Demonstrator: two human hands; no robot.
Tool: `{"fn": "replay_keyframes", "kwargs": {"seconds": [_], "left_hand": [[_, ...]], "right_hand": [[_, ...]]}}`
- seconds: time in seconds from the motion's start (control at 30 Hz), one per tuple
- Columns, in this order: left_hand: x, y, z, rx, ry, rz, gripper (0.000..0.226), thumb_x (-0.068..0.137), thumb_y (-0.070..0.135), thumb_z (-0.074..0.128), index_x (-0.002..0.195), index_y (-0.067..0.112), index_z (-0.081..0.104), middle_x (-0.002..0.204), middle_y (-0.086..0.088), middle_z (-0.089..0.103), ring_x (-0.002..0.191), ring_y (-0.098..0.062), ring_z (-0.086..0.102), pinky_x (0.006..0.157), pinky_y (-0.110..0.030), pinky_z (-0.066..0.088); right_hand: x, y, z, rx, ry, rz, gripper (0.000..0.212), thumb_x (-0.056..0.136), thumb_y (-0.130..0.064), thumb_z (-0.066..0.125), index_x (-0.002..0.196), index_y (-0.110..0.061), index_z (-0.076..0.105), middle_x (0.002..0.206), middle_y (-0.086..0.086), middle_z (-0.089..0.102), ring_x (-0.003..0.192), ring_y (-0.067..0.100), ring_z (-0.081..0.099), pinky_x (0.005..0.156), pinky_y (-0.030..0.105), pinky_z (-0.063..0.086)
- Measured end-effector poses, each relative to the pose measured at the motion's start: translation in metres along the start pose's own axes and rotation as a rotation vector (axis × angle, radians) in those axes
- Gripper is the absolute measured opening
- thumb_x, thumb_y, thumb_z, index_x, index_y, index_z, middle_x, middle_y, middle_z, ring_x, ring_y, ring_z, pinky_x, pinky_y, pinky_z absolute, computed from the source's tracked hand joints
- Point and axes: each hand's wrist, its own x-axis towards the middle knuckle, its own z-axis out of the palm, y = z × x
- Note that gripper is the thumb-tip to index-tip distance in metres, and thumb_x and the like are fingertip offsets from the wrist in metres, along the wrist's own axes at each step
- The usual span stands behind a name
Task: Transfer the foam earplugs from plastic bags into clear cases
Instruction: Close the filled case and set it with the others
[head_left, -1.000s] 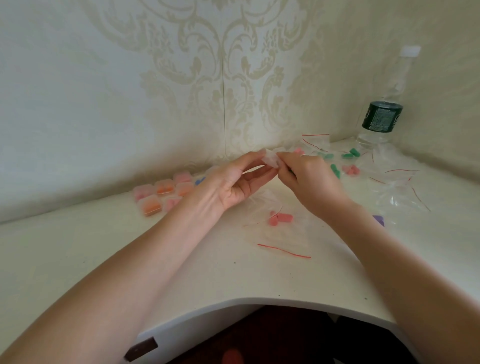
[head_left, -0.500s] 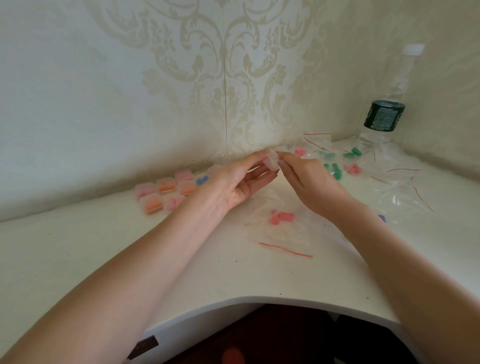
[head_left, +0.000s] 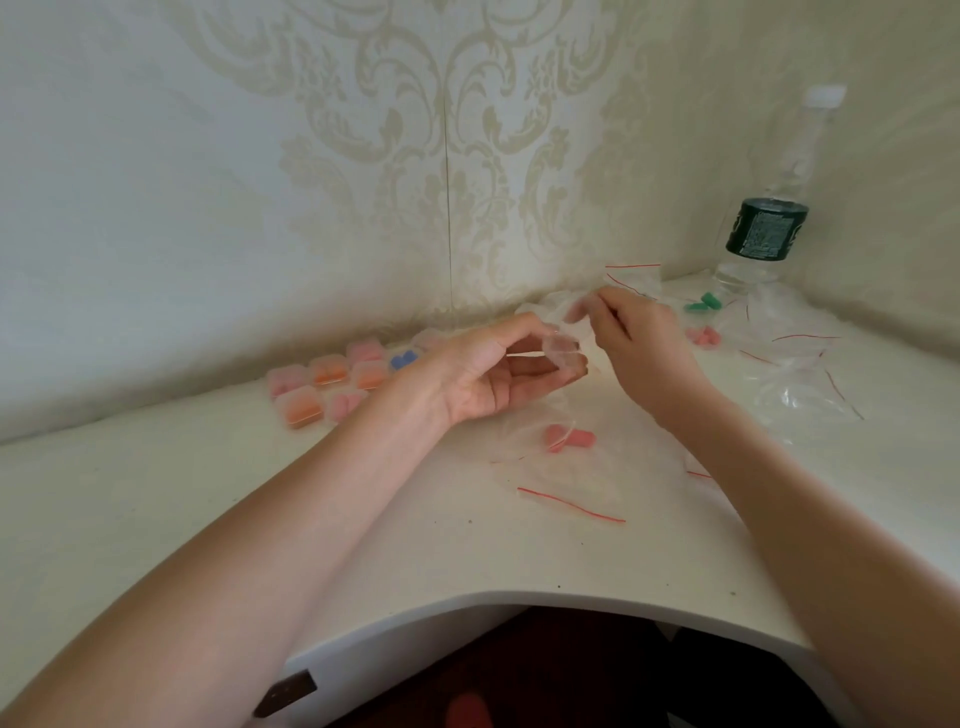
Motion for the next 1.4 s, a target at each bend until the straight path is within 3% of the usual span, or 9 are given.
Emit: {"fn": "replay_keyframes", "kwargs": {"seconds": [0.1,0.27,0.37,0.53,0.83,1.07,1.17,1.33,1.4], "left_hand": [[-0.003,0.004,-0.001,-0.021,-0.08,-0.053,0.022,0.09,0.006,0.05,0.105,-0.004,0.062,0.088,-0.021,0.069,0.07,-0.021,0.07,0.059,-0.023,0.058],[0.002,0.004,-0.005,-0.121,0.025,0.058,0.015,0.09,0.001,0.053,0.099,-0.009,0.06,0.091,-0.025,0.068,0.081,-0.028,0.069,0.075,-0.032,0.059],[0.006,0.002,-0.008,-0.141,0.108,0.088,0.009,0.092,0.0,0.053,0.092,-0.007,0.06,0.081,-0.024,0.069,0.075,-0.03,0.07,0.076,-0.035,0.058],[0.008,-0.004,-0.005,-0.086,0.116,0.094,0.012,0.093,0.003,0.054,0.101,-0.004,0.059,0.083,-0.02,0.069,0.08,-0.028,0.069,0.073,-0.032,0.059],[0.007,-0.007,-0.001,-0.077,0.051,0.081,0.016,0.093,0.009,0.057,0.101,-0.003,0.063,0.093,-0.022,0.069,0.082,-0.026,0.071,0.078,-0.027,0.057],[0.005,-0.003,-0.004,-0.145,0.023,0.075,0.018,0.094,0.008,0.054,0.103,-0.005,0.064,0.096,-0.023,0.069,0.081,-0.025,0.072,0.079,-0.027,0.056],[0.004,-0.002,-0.004,-0.11,0.003,0.084,0.017,0.092,0.011,0.057,0.099,-0.002,0.066,0.092,-0.018,0.071,0.082,-0.021,0.072,0.08,-0.024,0.056],[0.003,-0.006,-0.002,-0.046,0.036,0.137,0.007,0.086,-0.003,0.06,0.086,-0.001,0.067,0.079,-0.011,0.072,0.074,-0.015,0.072,0.074,-0.02,0.057],[0.004,-0.007,-0.002,-0.076,0.072,0.129,0.006,0.085,-0.006,0.06,0.084,-0.005,0.065,0.078,-0.014,0.071,0.072,-0.018,0.072,0.074,-0.022,0.057]], "right_hand": [[-0.001,-0.006,-0.001,0.124,-0.03,0.083,0.027,0.1,-0.018,0.042,0.097,-0.014,0.068,0.06,-0.016,0.047,0.046,-0.005,0.046,0.051,0.01,0.032],[0.01,-0.004,0.001,0.483,-0.037,0.422,0.037,0.099,-0.019,0.03,0.101,-0.014,0.067,0.067,0.0,0.037,0.05,0.009,0.031,0.049,0.023,0.033],[0.013,-0.004,-0.005,0.673,-0.058,0.394,0.038,0.094,-0.005,0.028,0.105,-0.013,0.063,0.068,0.0,0.038,0.051,0.007,0.031,0.047,0.019,0.031],[0.005,-0.008,0.0,0.54,-0.181,0.202,0.009,0.098,-0.012,0.049,0.093,-0.018,0.044,0.068,-0.001,0.059,0.054,0.005,0.043,0.051,0.018,0.036],[0.004,-0.005,-0.003,0.389,-0.172,0.137,0.018,0.094,-0.015,0.057,0.085,-0.023,0.071,0.058,-0.019,0.056,0.058,0.001,0.045,0.053,0.014,0.038],[-0.002,-0.012,0.001,0.333,-0.07,0.111,0.012,0.09,-0.015,0.063,0.092,-0.016,0.075,0.077,-0.004,0.068,0.065,-0.006,0.057,0.064,0.004,0.04],[-0.004,-0.012,0.005,0.302,-0.011,0.109,0.009,0.087,-0.016,0.067,0.083,-0.022,0.074,0.063,0.004,0.058,0.059,0.009,0.047,0.056,0.012,0.036],[-0.005,-0.018,0.009,0.298,-0.032,0.112,0.012,0.091,-0.018,0.061,0.097,-0.021,0.071,0.057,-0.003,0.046,0.049,0.002,0.04,0.052,0.01,0.035],[-0.002,-0.02,0.008,0.545,-0.042,0.249,0.019,0.096,-0.016,0.047,0.107,-0.018,0.063,0.059,-0.002,0.044,0.049,0.005,0.038,0.049,0.017,0.035]]}}
